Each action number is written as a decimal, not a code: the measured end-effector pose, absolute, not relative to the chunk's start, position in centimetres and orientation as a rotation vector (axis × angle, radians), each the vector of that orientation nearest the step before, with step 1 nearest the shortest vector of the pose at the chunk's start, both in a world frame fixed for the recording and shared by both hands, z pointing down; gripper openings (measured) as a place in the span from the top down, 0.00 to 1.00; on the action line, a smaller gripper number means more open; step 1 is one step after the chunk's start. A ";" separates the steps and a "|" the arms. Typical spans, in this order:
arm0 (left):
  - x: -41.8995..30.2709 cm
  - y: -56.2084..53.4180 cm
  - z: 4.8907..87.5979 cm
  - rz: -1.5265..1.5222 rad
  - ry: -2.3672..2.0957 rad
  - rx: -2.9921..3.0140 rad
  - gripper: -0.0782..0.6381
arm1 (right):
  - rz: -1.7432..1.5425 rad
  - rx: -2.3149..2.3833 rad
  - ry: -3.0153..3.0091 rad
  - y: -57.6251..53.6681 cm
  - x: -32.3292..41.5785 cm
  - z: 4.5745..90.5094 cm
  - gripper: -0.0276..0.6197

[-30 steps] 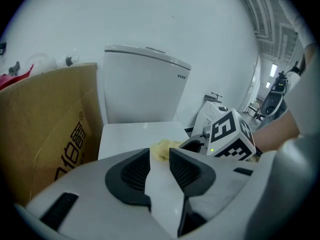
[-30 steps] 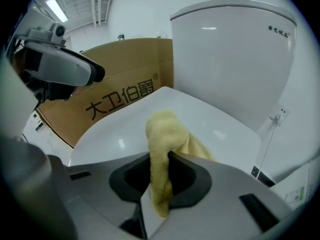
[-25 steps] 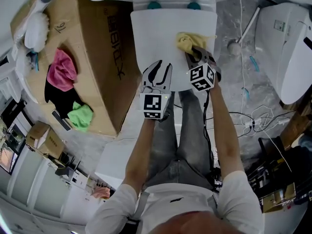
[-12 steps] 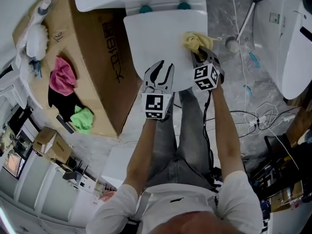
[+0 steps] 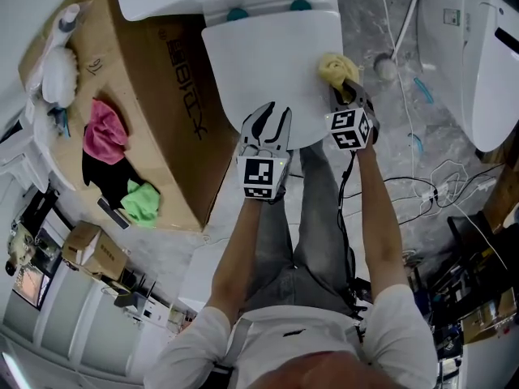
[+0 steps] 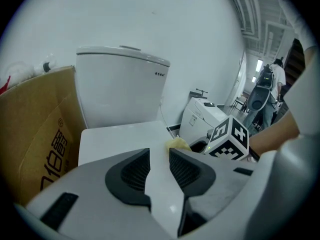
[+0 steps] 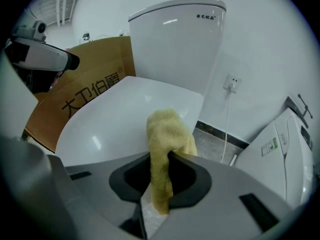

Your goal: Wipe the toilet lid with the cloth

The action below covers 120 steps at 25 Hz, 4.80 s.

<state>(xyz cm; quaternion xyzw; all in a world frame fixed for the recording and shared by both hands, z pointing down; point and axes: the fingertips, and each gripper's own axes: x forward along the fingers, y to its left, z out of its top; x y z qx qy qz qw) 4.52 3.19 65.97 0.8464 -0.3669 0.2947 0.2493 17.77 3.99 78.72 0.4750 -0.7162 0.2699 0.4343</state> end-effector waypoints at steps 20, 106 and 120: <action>-3.0 5.7 66.1 0.780 -0.958 2.299 0.70 | 0.754 1.293 -1.638 7.4 12.0 78.6 0.82; -3.2 11.4 58.6 0.846 -0.889 2.384 0.70 | 0.883 1.102 -1.688 18.1 11.3 70.0 0.82; -1.9 7.5 41.9 0.713 -0.889 2.557 0.70 | 0.407 1.198 -1.892 8.7 11.2 44.5 0.82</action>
